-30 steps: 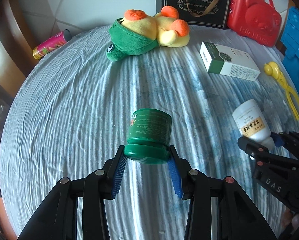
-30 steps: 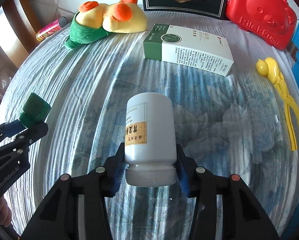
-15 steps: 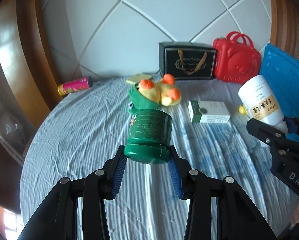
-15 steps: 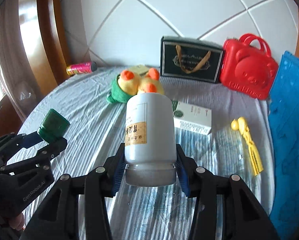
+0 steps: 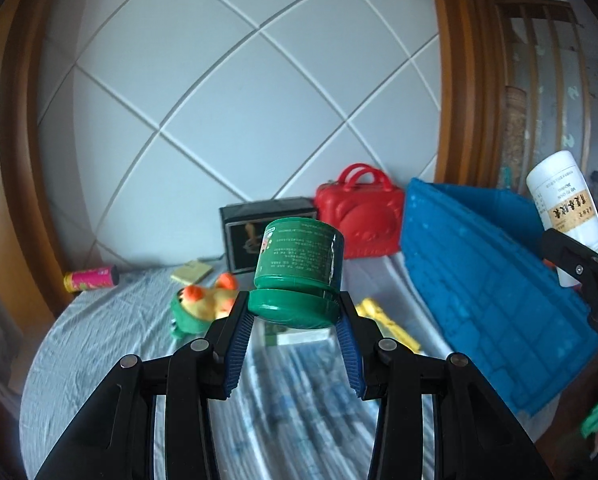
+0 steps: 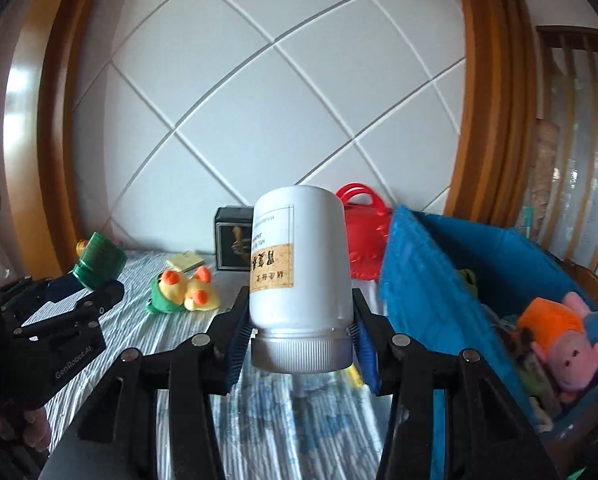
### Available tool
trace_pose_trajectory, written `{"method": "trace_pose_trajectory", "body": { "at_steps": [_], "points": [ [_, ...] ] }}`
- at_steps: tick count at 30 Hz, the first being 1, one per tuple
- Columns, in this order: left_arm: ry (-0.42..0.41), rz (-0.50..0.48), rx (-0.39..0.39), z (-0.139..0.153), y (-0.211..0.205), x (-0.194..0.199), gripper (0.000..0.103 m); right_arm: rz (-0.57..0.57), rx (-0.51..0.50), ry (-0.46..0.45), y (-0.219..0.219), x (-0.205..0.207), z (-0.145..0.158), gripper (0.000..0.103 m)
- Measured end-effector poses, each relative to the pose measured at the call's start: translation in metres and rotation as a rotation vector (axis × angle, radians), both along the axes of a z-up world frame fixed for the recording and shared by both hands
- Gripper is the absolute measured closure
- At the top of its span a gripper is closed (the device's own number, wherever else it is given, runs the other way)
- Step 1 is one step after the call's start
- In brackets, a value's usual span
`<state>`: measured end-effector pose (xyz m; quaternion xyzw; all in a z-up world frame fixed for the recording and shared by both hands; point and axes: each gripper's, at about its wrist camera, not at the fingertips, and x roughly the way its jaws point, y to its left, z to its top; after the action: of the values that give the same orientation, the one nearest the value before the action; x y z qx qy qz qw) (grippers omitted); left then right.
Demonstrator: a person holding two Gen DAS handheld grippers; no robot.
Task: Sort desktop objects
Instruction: 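Carry the green jar and white pill bottle up over the blue bin, then open both tools to drop the green jar and pill bottle into the bin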
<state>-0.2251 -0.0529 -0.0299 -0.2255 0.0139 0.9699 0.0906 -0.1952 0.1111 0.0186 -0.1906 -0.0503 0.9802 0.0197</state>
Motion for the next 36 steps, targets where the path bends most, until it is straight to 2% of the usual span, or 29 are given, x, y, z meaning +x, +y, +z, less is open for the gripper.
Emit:
{"method": "trace_pose_trajectory", "body": {
  "at_steps": [5, 9, 15, 18, 22, 26, 30, 36],
  "points": [
    [0.031, -0.134, 0.017, 0.027, 0.1, 0.021, 0.062, -0.134, -0.003, 0.037, 0.09, 0.037, 0.014, 0.057],
    [0.008, -0.173, 0.002, 0.027, 0.184, 0.026, 0.062, -0.184, 0.001, 0.031, 0.171, 0.056, 0.012, 0.057],
    [-0.026, -0.23, -0.02, 0.027, 0.311, 0.032, 0.062, -0.159, 0.011, -0.023, 0.275, 0.056, 0.002, 0.057],
    [-0.113, -0.237, -0.066, 0.012, 0.347, 0.024, 0.062, -0.112, 0.007, -0.088, 0.304, 0.044, -0.012, 0.058],
    [-0.188, -0.2, -0.146, -0.008, 0.373, 0.018, 0.062, -0.06, -0.01, -0.138, 0.327, 0.03, -0.03, 0.057],
    [-0.23, -0.165, -0.179, -0.022, 0.386, 0.013, 0.062, -0.007, -0.019, -0.197, 0.335, 0.014, -0.047, 0.057],
    [-0.238, -0.15, -0.186, -0.029, 0.39, 0.012, 0.061, 0.026, -0.014, -0.203, 0.341, 0.008, -0.051, 0.057],
    [-0.209, -0.118, -0.175, -0.025, 0.38, 0.018, 0.037, 0.067, -0.002, -0.199, 0.336, 0.007, -0.053, 0.058]
  ]
}}
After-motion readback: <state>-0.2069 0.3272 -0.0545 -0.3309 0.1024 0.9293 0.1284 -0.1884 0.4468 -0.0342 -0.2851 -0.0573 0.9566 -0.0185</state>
